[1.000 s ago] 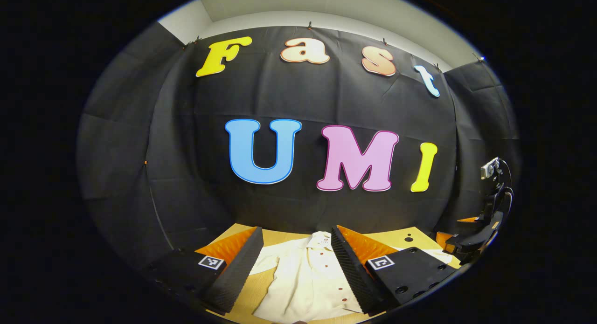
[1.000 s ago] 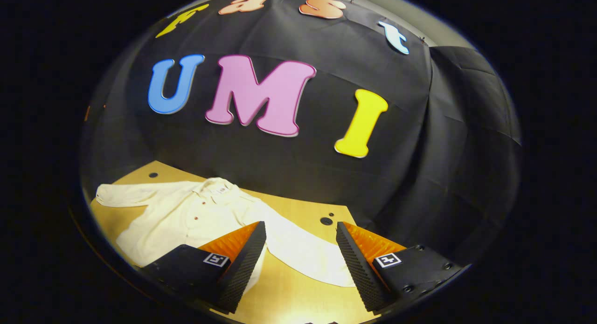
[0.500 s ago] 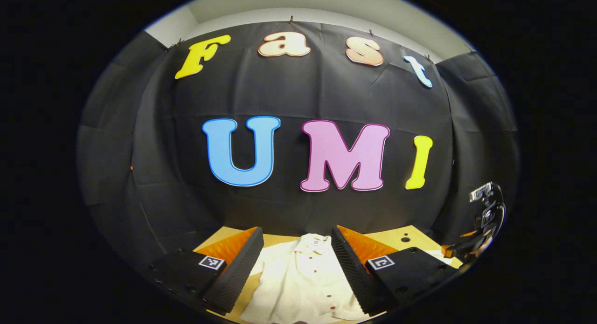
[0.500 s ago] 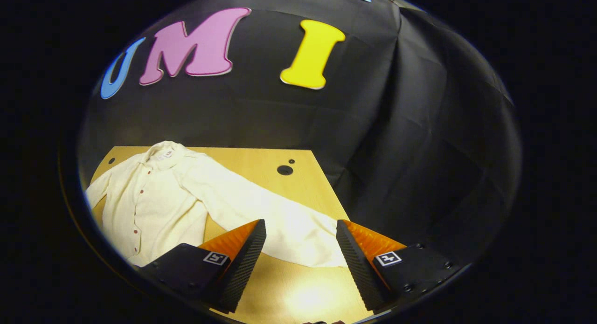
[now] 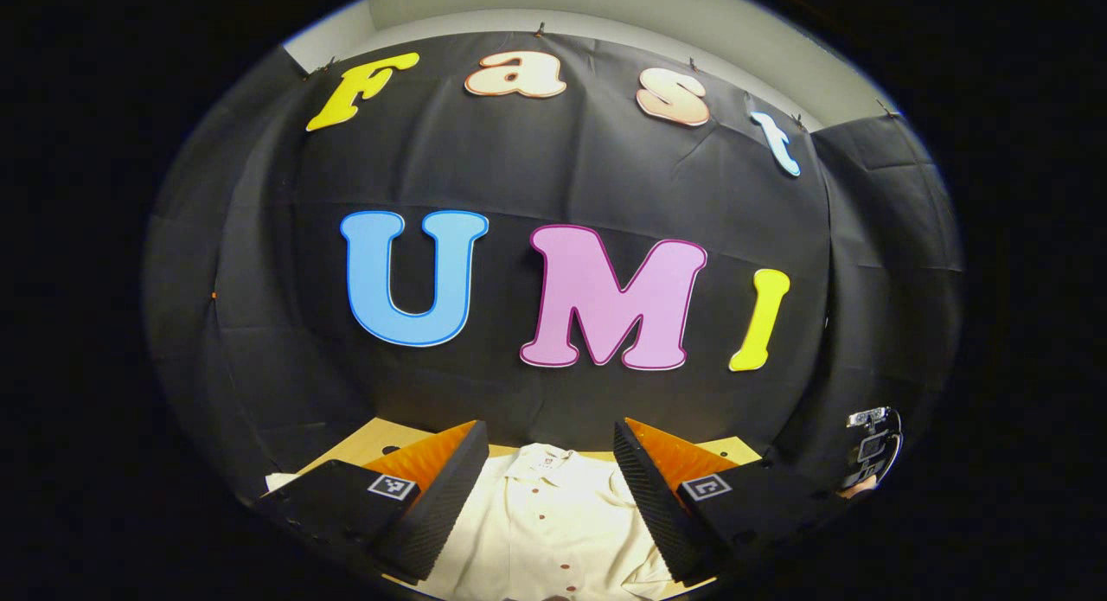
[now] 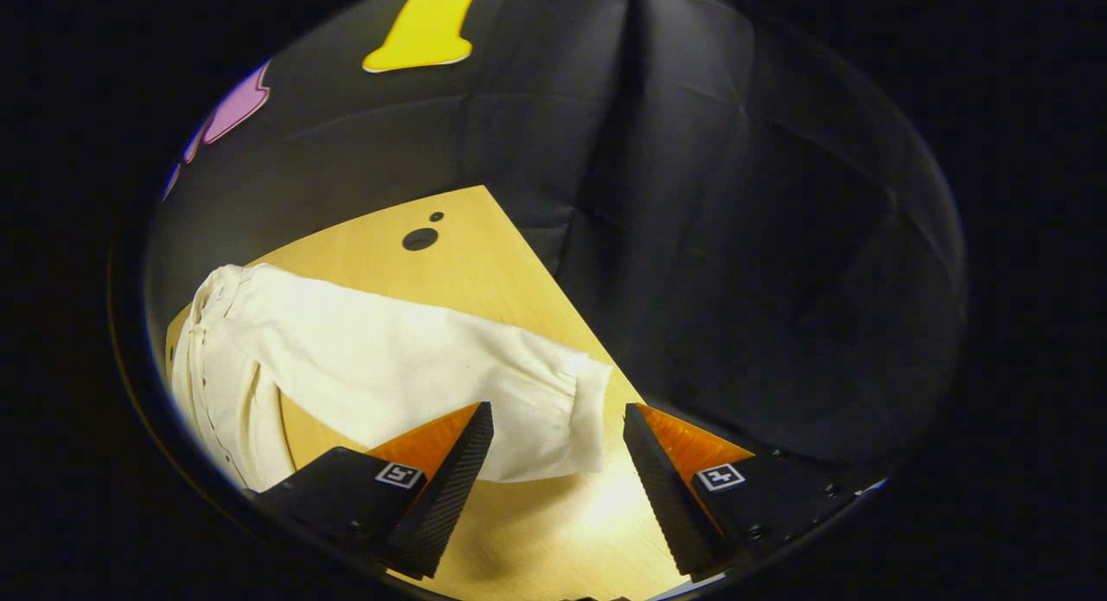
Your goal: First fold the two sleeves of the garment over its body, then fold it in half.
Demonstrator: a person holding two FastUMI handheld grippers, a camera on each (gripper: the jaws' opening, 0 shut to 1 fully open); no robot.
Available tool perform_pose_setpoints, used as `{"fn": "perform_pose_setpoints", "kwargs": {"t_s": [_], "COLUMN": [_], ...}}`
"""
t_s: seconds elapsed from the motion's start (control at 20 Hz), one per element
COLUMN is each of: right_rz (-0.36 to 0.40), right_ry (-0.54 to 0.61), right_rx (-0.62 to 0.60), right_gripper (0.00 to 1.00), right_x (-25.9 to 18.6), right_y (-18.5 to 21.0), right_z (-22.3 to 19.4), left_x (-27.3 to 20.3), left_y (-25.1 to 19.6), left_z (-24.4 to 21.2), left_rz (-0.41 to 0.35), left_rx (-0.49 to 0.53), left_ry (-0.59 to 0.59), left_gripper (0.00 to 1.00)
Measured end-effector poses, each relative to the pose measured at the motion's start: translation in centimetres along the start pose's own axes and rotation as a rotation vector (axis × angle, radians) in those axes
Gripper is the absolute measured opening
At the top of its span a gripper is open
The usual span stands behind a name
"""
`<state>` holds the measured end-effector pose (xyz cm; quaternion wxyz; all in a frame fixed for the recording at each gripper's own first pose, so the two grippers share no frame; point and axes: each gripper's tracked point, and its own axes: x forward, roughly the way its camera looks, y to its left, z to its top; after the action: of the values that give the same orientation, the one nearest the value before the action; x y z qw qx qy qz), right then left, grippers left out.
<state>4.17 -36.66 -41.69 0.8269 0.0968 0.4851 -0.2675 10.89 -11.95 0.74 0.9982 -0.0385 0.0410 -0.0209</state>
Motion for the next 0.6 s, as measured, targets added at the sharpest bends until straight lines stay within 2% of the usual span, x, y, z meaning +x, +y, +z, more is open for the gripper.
{"fn": "perform_pose_setpoints", "kwargs": {"t_s": [0.05, 0.1, 0.15, 0.25, 0.3, 0.45, 0.55, 0.6], "right_rz": [-0.012, -0.023, -0.035, -0.038, -0.033, 0.022, 0.042, 0.057], "right_ry": [0.016, 0.019, 0.026, 0.053, 0.065, 0.084, 0.108, 0.126], "right_rx": [0.016, 0.029, 0.044, 0.076, 0.095, 0.131, 0.131, 0.125], "right_gripper": [0.98, 0.98, 0.98, 0.97, 0.96, 0.91, 0.82, 0.67], "right_x": [0.8, 1.4, 2.0, 3.2, 3.9, 4.1, 4.4, 4.3], "right_y": [-0.7, -1.3, -1.8, -2.2, -2.7, -3.3, -2.9, -2.8], "right_z": [-0.2, -0.2, -0.2, -0.6, -0.7, -0.9, -1.3, -1.6], "left_x": [0.0, -0.1, -0.2, -0.2, -0.2, -0.2, -0.3, -0.5], "left_y": [0.1, 0.0, 0.0, -0.1, -0.1, -0.1, 0.0, 0.0], "left_z": [-0.2, -0.4, -0.4, -0.6, -0.9, -1.4, -1.5, -1.5], "left_rz": [0.006, 0.009, 0.009, 0.016, 0.018, 0.028, 0.040, 0.046], "left_rx": [0.008, 0.015, 0.019, 0.019, 0.015, 0.007, 0.011, 0.013], "left_ry": [0.007, 0.010, 0.009, 0.014, 0.019, 0.031, 0.032, 0.030], "left_gripper": [1.00, 0.95, 0.95, 1.00, 0.96, 0.95, 0.95, 0.95]}}
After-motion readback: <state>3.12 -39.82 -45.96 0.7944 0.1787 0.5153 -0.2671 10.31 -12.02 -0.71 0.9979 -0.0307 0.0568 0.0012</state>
